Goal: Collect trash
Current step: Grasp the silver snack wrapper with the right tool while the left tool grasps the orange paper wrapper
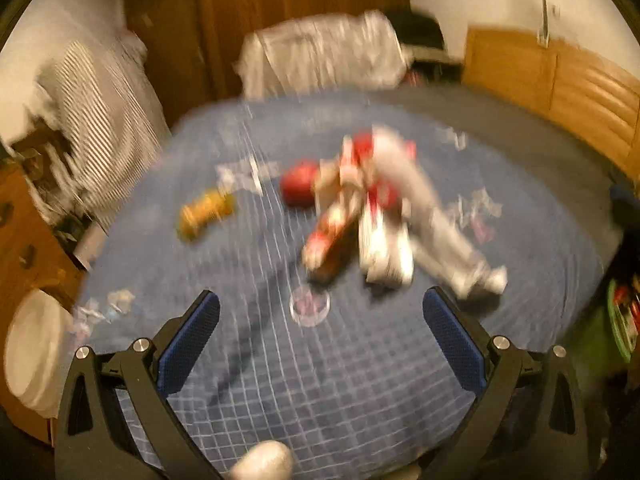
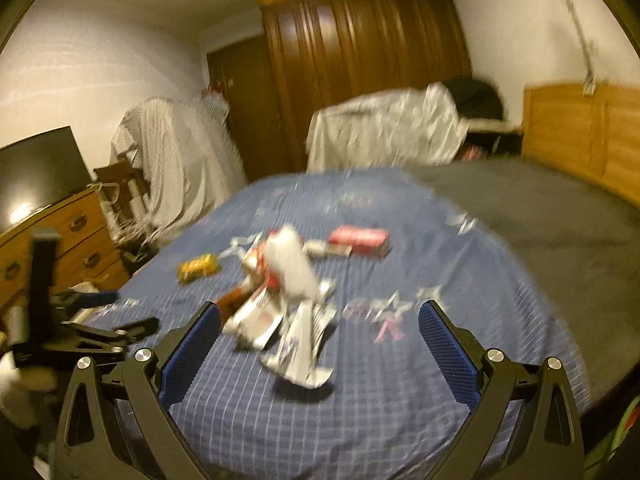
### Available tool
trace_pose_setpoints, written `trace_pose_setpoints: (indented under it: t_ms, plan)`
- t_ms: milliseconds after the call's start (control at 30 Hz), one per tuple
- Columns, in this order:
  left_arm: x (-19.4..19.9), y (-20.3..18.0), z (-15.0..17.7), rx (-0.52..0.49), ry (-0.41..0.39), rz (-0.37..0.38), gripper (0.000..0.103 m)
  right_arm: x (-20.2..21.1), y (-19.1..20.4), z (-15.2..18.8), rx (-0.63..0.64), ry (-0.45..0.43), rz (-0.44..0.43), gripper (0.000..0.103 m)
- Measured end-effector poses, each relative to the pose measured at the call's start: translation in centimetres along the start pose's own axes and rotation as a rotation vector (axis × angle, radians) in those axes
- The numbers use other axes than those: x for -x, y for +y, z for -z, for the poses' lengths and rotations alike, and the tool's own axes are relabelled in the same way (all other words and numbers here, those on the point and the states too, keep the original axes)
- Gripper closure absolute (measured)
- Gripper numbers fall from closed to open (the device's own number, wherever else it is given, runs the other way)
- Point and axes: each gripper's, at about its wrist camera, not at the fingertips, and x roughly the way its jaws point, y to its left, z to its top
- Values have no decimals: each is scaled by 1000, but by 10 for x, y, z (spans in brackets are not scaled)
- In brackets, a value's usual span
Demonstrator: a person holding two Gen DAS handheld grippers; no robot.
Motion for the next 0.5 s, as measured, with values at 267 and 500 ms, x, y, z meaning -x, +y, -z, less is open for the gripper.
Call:
trace_pose_setpoints:
  t_ms: [267, 500]
  plan:
    - [-59, 29, -15, 11, 146, 258, 30, -81, -16, 20, -137, 259, -178, 38]
    - [-118, 38, -51, 110, 212, 396, 34, -133, -24, 20, -212, 377, -223, 38]
